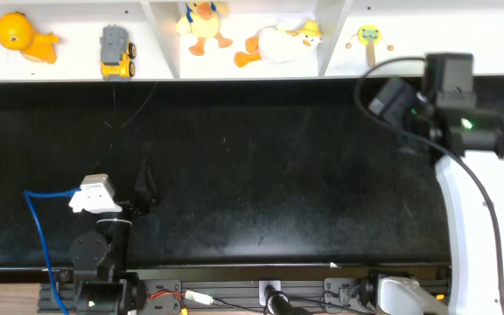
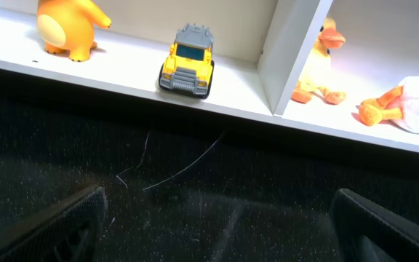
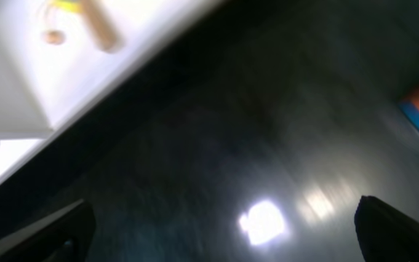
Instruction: Store Toys
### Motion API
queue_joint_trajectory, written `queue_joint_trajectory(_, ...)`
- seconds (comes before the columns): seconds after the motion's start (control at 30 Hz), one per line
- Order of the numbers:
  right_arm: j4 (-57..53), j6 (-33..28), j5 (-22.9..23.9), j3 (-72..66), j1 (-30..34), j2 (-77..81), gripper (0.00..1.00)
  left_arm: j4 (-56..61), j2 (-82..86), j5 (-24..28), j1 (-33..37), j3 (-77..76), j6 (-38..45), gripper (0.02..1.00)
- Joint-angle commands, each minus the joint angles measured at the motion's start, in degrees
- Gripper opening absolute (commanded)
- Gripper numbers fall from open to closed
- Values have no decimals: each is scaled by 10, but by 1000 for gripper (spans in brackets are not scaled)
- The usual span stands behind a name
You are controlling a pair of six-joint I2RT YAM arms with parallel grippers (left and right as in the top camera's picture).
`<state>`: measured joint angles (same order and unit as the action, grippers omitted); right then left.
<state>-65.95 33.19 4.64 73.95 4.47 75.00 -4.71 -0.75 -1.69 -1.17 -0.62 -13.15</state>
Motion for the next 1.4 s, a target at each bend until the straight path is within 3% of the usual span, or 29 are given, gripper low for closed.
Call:
queue_joint_trajectory(0.03,-87,132,25,-1,65,-27,1000,-1,6,7,-5,2,13,998)
queue_joint_trajectory(0.27,-116,159,-15,-35,247,-30,998,-1,6,7,-5,2,13,998)
queue_joint_trajectory(0.43,-40,116,-2,-69,311,-30,996,-1,6,7,-5,2,13,998)
queue_joint_trajectory(0.63,45,79,40,-107,316,-15,996,-1,6,7,-5,2,13,998)
queue_joint_trajectory(1.13,124,109,43,-111,315,161,996,-1,6,7,-5,2,13,998)
queue_joint_trajectory(1.4,169,64,59,-111,315,214,998,-1,6,7,-5,2,13,998)
